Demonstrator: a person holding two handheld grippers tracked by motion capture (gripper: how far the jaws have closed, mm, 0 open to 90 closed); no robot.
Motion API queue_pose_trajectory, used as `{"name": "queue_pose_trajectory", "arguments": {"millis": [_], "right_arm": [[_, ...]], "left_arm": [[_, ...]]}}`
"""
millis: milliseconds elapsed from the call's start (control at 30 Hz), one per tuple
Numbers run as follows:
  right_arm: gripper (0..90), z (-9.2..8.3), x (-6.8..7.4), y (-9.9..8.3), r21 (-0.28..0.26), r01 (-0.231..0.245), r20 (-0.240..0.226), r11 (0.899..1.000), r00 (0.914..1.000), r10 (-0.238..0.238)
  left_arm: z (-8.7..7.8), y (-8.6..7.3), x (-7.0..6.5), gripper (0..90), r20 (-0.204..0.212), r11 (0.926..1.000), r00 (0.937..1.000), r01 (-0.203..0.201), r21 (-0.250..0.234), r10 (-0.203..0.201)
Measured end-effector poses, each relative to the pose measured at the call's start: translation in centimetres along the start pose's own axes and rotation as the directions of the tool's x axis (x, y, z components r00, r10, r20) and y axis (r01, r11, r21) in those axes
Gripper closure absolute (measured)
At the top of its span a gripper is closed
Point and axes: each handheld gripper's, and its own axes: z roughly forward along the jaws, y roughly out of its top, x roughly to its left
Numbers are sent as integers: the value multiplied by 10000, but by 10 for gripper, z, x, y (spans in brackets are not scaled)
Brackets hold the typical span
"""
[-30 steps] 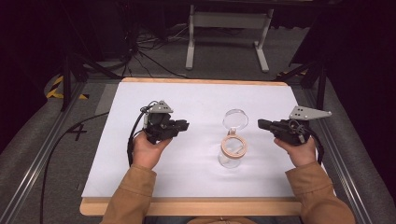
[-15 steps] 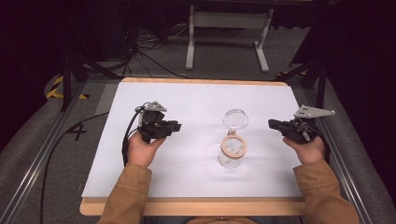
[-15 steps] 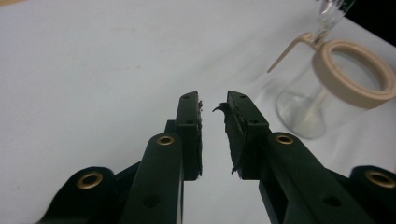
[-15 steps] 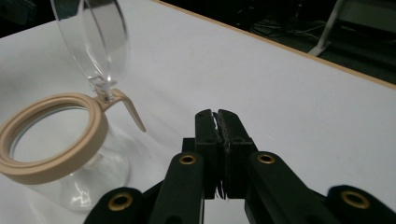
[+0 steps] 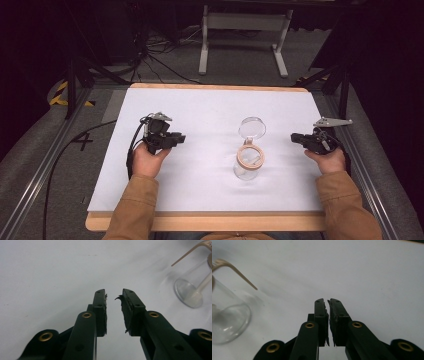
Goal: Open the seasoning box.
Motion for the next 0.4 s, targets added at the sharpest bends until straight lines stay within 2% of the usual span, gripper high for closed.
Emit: {"name": "queue_pose_trajectory", "arguments": {"millis": [167,267,400], "right_arm": [[825,11,-4,-6,647,-260,158,9976,9996,250],[812,18,-3,-9,897,-160,191,9958,9997,143],[768,19,-1,-9,922,-168,126,9956,9998,157]], "left_arm": [[5,-2,4,732,2,9998,9999,106,170,-106],[9,-3,5,721,-42,9993,9999,153,338,-152],[10,-2,3,706,31,9993,9999,108,372,-109]]}}
